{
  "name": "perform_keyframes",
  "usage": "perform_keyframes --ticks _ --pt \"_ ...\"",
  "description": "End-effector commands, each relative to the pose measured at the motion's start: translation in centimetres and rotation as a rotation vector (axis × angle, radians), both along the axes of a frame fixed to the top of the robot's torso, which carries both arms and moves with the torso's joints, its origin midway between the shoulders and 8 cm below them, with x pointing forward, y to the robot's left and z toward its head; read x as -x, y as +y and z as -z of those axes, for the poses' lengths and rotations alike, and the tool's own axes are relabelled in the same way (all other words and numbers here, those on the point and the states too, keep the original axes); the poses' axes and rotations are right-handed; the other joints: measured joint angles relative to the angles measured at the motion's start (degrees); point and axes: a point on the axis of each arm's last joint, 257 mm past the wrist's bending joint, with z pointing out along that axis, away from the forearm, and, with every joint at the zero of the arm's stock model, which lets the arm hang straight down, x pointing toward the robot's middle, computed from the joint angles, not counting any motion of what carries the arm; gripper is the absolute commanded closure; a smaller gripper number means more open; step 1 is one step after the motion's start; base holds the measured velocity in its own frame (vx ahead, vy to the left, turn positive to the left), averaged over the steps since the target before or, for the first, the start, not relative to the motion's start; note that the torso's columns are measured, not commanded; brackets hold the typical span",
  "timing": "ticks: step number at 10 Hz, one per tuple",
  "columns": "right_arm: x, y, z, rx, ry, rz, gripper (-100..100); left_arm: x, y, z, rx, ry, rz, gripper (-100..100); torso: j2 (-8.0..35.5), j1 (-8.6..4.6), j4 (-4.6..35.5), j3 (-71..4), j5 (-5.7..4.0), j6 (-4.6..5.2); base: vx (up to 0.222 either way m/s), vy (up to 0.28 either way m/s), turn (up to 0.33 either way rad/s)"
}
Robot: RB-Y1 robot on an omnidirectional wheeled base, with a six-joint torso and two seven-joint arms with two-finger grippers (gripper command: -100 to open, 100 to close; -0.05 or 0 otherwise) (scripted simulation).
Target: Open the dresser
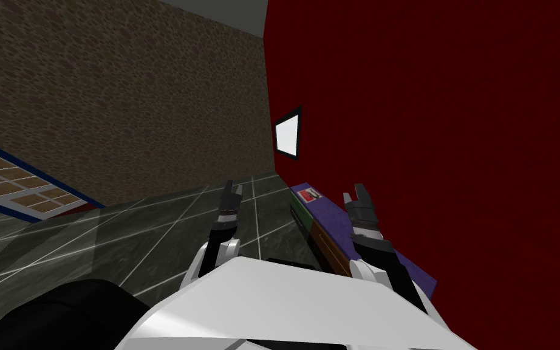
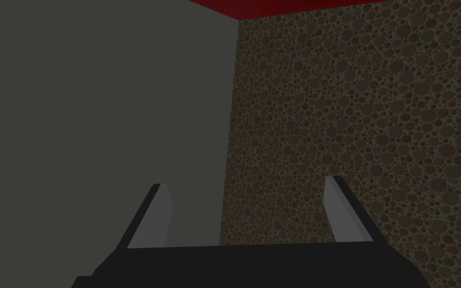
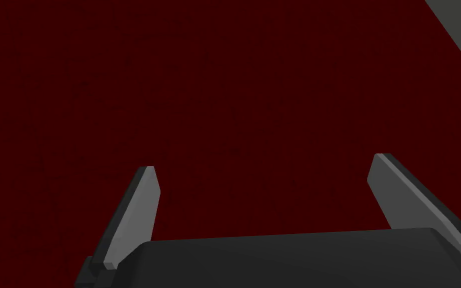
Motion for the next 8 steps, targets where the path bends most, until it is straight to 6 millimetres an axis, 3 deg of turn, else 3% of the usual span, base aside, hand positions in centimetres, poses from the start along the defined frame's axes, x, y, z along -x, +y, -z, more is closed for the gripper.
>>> perform_keyframes --ticks 1,8 --pt "0.00 0.00 0.00 0.000 0.000 0.000 0 0.00 0.00 0.00 0.000 0.000 0.000 0 2.32 0.00 2.35 -4.67 0.00 0.00 0.000 0.000 0.000" --pt "0.01 0.00 -0.02 0.000 0.000 0.000 0 0.01 0.00 -0.02 0.000 0.000 0.000 0 31.16 0.00 31.14 -62.27 0.00 0.00 0.000 0.000 0.000"
